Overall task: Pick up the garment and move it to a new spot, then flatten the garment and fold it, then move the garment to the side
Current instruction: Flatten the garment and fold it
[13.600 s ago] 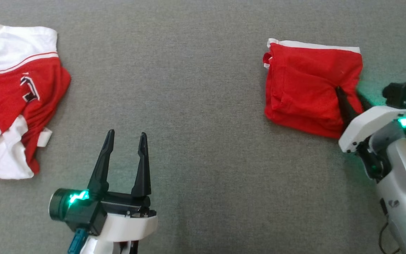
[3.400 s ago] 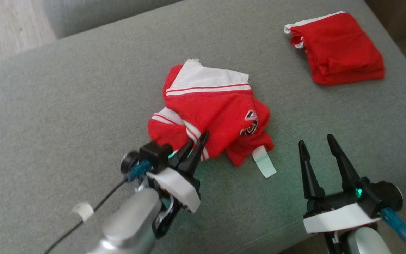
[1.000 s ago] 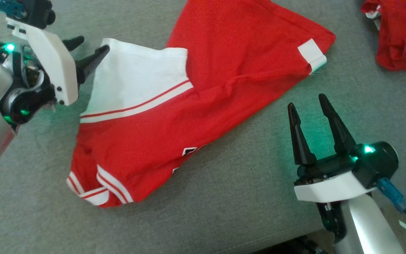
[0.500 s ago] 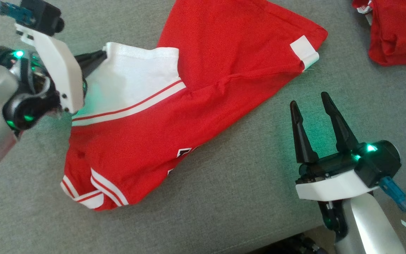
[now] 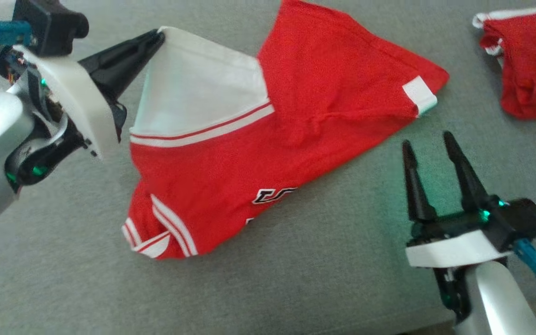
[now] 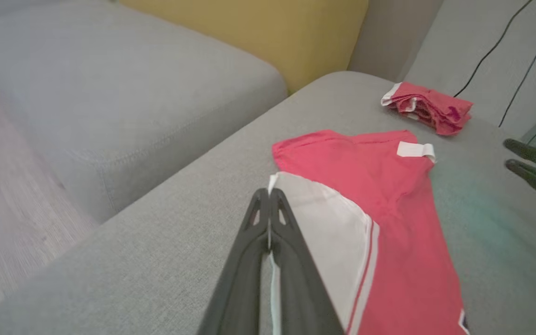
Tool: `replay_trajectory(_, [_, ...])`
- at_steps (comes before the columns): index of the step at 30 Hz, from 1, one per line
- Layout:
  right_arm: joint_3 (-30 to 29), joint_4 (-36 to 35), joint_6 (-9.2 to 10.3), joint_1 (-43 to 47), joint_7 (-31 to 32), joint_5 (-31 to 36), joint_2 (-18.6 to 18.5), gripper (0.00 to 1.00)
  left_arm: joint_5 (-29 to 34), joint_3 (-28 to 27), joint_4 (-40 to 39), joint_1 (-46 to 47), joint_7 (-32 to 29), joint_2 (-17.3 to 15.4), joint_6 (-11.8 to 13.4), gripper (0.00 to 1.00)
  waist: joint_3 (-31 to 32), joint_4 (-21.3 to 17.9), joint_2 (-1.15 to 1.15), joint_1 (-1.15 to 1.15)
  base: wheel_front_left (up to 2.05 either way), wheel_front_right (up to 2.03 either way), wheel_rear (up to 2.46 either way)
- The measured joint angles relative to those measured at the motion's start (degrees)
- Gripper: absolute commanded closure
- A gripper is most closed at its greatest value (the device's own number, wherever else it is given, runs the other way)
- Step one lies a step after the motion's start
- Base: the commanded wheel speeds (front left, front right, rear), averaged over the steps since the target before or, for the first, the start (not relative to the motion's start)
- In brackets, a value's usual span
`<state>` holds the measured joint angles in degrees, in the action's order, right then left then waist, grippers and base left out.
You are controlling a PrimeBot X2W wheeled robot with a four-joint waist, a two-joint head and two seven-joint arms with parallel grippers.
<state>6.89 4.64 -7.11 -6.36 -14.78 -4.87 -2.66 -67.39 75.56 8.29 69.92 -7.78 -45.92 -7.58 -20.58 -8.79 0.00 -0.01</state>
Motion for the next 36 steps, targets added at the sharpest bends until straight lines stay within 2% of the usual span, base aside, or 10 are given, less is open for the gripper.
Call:
replay_trajectory(3, [-2.10, 2.02, 0.00, 0.96, 0.00, -0.67, -0.24, 0.00, 1.80, 0.44, -3.01, 0.19, 1.78, -1.15, 0.00, 1.00, 1.73, 2.00, 0.00, 0.00, 0.00, 0.00, 0.00])
replay_trajectory(6, [-2.83, 5.61, 0.00, 0.71, 0.00, -2.23, -2.36, 0.00, 3.81, 0.64, -4.98, 0.19, 2.23, -1.87, -0.01, 1.00, 2.97, 4.29, 0.00, 0.00, 0.00, 0.00, 0.00])
replay_trajectory(12, [-1.27, 16.14, 0.00, -2.86, 0.15, -1.99, -11.77, 0.00, 6.23, 0.73, -5.11, 0.19, 3.33, -2.47, -0.01, 1.00, 4.31, 8.64, 0.00, 0.00, 0.00, 0.00, 0.00])
replay_trajectory(16, [0.68, 19.31, 0.00, -7.29, 1.89, -1.67, -16.56, 0.00, 6.44, 0.73, -5.24, 0.18, 3.61, -2.46, -0.01, 1.00, 4.06, 10.73, 0.00, 0.00, 0.00, 0.00, 0.00])
replay_trajectory(19, [2.34, 19.96, 0.00, -11.35, 4.20, -5.58, -18.67, 0.00, 6.44, 0.75, -5.34, 0.17, 3.91, -2.41, -0.01, 1.00, 3.30, 11.49, 0.00, 0.01, 0.00, 0.00, 0.00])
replay_trajectory(24, [6.65, 20.41, 0.00, -18.79, 11.41, -16.48, -22.73, 0.00, 6.44, 0.75, -5.64, 0.30, 4.41, -2.42, -0.01, 1.00, 1.66, 12.06, 0.00, 0.01, 0.00, 0.00, 0.00])
replay_trajectory(27, [8.15, 22.83, 0.00, -24.46, 15.77, -18.48, -25.95, 0.00, 6.44, 0.76, -5.91, 0.94, 4.41, -2.40, -0.01, 1.00, 0.40, 12.50, 0.00, 0.01, 0.00, 0.00, 0.00])
replay_trajectory(30, [8.92, 25.21, 0.00, -28.42, 18.22, -19.31, -26.95, 0.00, 6.45, 0.76, -6.23, 1.76, 4.39, -2.35, -0.01, 1.00, -0.49, 12.86, 0.00, 0.01, 0.00, 0.00, 0.00])
replay_trajectory(36, [12.25, 33.53, 0.00, -37.60, 22.63, -22.70, -26.42, 0.00, 6.55, 0.76, -6.81, 2.91, 4.24, -1.85, -0.01, 1.00, -2.72, 14.25, 0.00, 0.02, 0.00, 0.00, 0.00])
